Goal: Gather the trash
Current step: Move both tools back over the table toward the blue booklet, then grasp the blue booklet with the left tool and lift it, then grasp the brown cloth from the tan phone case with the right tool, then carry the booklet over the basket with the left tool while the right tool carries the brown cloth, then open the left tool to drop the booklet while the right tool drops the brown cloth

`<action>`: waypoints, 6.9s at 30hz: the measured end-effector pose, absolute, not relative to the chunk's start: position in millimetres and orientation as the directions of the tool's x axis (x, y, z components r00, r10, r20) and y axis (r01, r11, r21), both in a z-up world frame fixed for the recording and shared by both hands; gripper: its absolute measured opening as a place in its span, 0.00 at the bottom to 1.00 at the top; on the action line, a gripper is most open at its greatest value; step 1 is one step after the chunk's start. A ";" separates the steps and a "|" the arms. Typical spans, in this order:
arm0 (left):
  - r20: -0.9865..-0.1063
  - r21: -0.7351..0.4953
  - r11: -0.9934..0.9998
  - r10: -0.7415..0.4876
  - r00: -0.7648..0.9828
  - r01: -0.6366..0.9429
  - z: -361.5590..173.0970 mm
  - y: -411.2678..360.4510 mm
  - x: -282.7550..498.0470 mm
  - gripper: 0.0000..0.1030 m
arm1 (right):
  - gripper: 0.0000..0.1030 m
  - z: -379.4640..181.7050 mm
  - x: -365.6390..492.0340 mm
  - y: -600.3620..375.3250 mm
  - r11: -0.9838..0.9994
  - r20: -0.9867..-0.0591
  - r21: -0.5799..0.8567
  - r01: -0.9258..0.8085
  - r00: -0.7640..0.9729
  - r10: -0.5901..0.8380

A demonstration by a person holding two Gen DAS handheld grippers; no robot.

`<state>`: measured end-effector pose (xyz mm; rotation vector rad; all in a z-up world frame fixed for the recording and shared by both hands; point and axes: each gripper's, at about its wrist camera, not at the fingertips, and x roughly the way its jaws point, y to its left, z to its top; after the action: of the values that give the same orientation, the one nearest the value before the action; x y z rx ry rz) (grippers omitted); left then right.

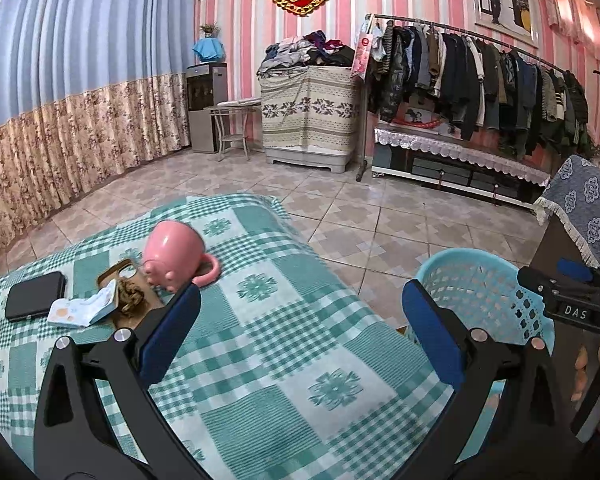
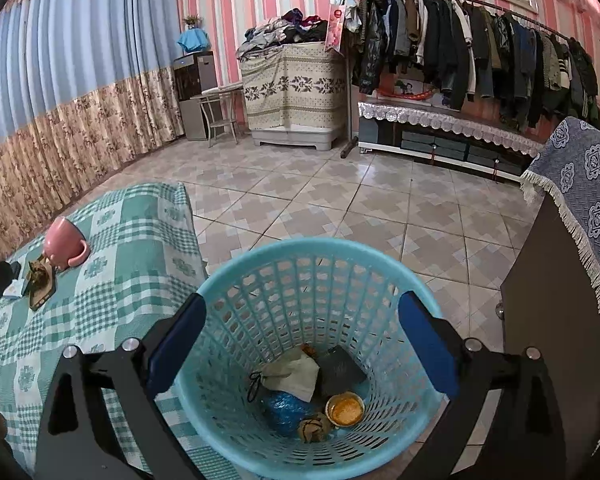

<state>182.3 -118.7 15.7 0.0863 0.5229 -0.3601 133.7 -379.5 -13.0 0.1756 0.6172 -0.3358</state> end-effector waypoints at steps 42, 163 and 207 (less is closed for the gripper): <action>-0.618 -0.026 0.994 -0.097 0.780 0.102 -56.1 59.9 205.2 0.95 | 0.95 -49.4 184.6 -236.1 0.992 -0.598 -0.023 0.124 0.793 -0.113; -0.595 -0.083 0.724 -0.587 0.549 0.684 21.8 -286.9 184.6 0.05 | 0.17 2.6 74.1 -479.8 0.917 -0.567 0.117 0.382 0.784 -0.254; -0.501 0.036 0.918 -0.326 0.802 0.396 31.9 -172.9 198.8 0.95 | 0.60 -53.9 157.7 -419.2 0.936 -0.665 0.114 0.333 0.726 -0.177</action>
<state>198.8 -172.9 31.9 0.1413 0.5107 -0.3881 157.7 -419.2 -53.9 0.2333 0.7054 -0.2841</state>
